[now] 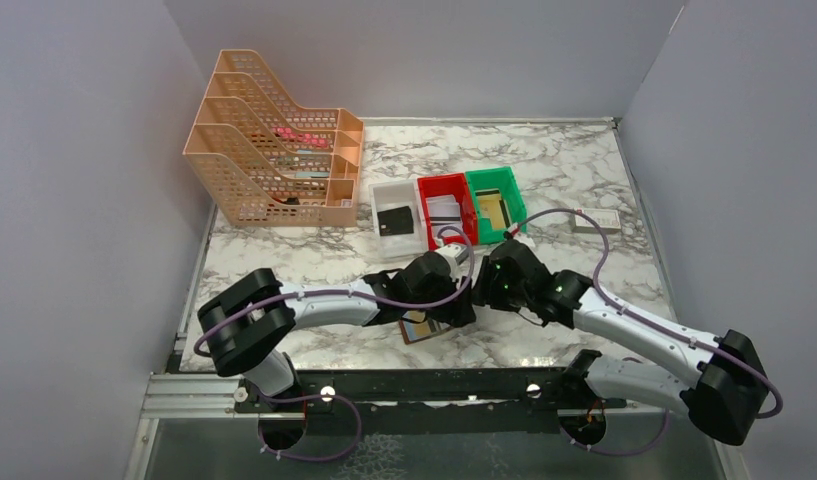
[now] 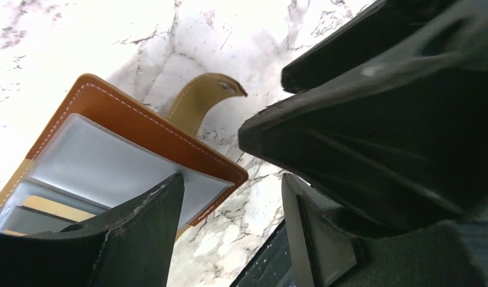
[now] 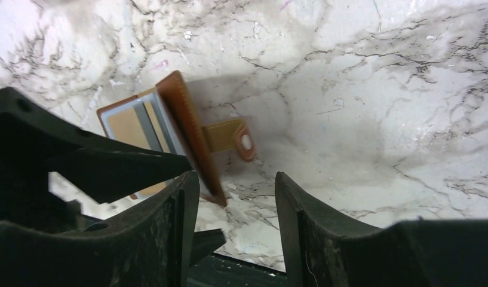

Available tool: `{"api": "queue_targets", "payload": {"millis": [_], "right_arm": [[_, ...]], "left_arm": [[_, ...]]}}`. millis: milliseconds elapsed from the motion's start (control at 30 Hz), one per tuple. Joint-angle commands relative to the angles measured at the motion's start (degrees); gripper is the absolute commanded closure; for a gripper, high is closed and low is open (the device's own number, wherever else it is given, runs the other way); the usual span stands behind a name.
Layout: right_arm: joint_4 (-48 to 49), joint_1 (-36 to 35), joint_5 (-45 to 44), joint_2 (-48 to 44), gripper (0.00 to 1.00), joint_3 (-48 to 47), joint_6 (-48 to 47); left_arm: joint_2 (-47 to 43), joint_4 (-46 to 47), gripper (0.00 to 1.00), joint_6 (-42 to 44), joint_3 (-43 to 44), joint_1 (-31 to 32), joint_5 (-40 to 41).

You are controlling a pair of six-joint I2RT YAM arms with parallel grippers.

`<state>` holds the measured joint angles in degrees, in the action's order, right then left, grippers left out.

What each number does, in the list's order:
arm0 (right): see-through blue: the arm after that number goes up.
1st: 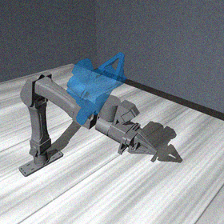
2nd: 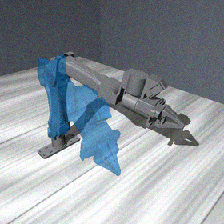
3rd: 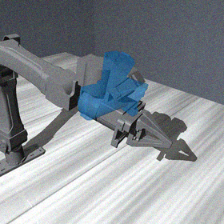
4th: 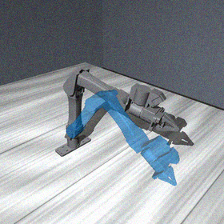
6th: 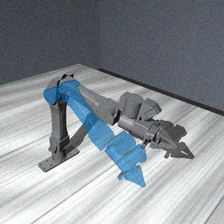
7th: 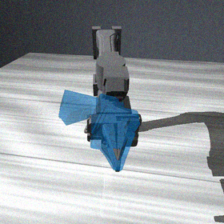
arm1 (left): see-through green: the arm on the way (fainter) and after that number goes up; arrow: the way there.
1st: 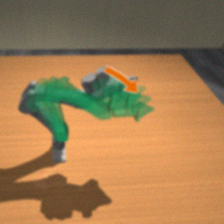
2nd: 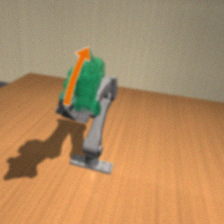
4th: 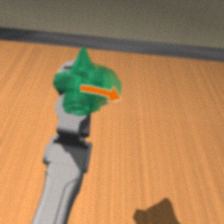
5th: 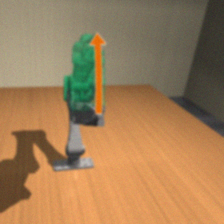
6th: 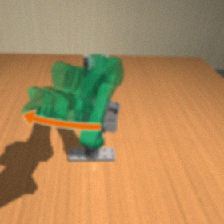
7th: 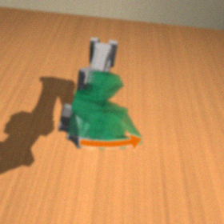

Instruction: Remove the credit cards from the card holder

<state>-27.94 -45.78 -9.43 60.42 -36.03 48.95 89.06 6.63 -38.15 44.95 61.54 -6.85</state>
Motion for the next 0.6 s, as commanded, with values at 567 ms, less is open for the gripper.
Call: {"api": "queue_targets", "payload": {"millis": [567], "right_arm": [[10.78, 1.57, 10.07, 11.28, 0.82, -8.36, -8.38]], "left_arm": [[4.55, -1.99, 0.59, 0.16, -1.58, -0.37, 1.65]]}}
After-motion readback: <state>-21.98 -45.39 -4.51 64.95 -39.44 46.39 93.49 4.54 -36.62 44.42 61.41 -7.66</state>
